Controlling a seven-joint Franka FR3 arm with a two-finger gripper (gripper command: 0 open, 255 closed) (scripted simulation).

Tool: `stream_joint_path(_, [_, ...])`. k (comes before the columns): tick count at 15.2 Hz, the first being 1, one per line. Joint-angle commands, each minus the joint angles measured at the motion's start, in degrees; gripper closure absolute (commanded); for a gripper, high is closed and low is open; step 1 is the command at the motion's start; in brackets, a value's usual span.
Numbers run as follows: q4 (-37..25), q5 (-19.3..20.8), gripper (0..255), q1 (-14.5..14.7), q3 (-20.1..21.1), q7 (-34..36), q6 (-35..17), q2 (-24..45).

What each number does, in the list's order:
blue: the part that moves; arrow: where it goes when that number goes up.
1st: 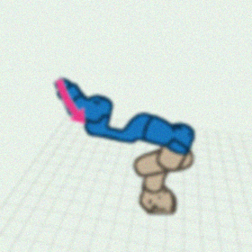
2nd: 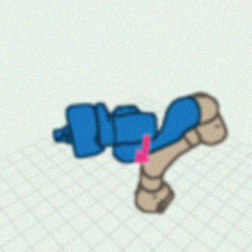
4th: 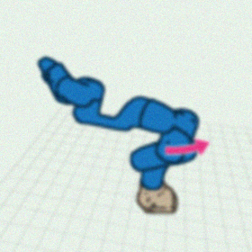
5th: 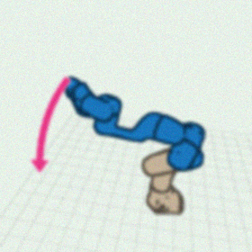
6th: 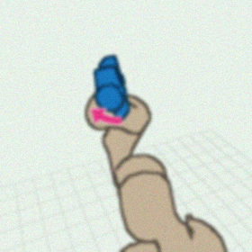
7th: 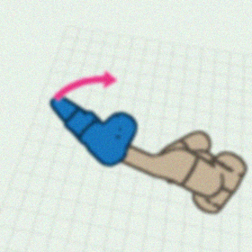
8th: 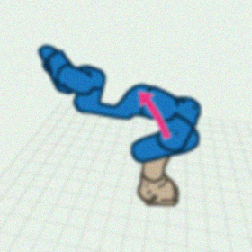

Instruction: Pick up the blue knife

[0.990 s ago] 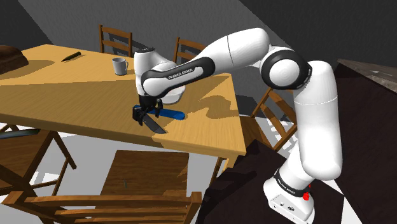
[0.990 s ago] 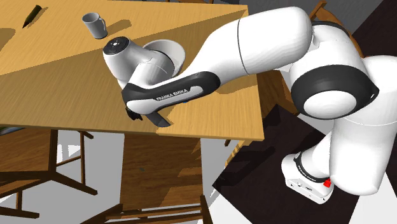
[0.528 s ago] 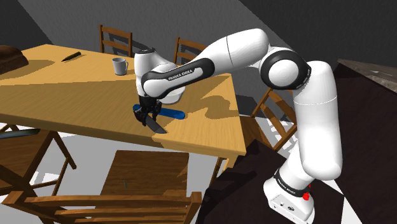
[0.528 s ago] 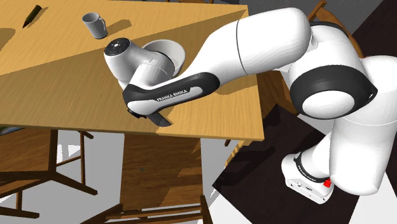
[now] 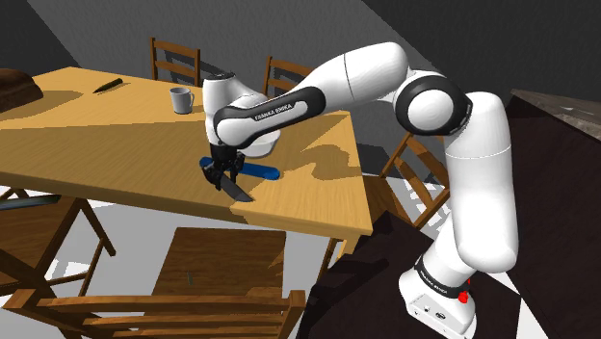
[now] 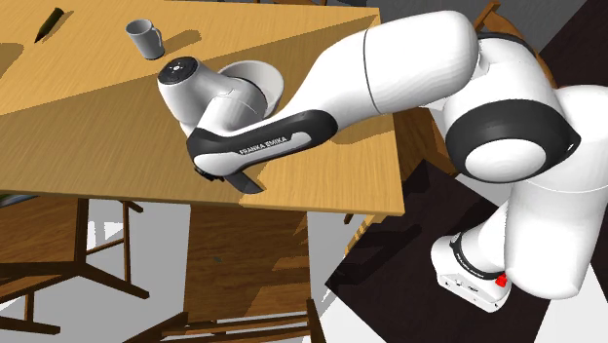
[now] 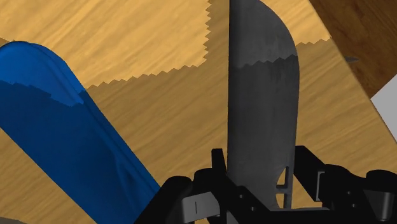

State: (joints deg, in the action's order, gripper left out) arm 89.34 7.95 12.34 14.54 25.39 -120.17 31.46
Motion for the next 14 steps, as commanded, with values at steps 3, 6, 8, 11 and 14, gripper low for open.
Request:
stream_joint_path(3, [-1.30,-0.36,255,-0.03,0.23,-0.20,2.34,-1.03])
stream_joint_path(6, [-2.39,-0.61,255,-0.07,0.38,-0.35,4.23,-1.85])
stream_joint_path(8, [-3.20,-0.76,255,-0.09,0.46,-0.44,5.52,-2.34])
stream_joint_path(11, [-4.54,-0.97,255,-0.09,0.58,-0.57,7.49,-3.00])
stream_joint_path(14, [-5.58,-1.11,255,-0.08,0.65,-0.66,8.93,-3.41])
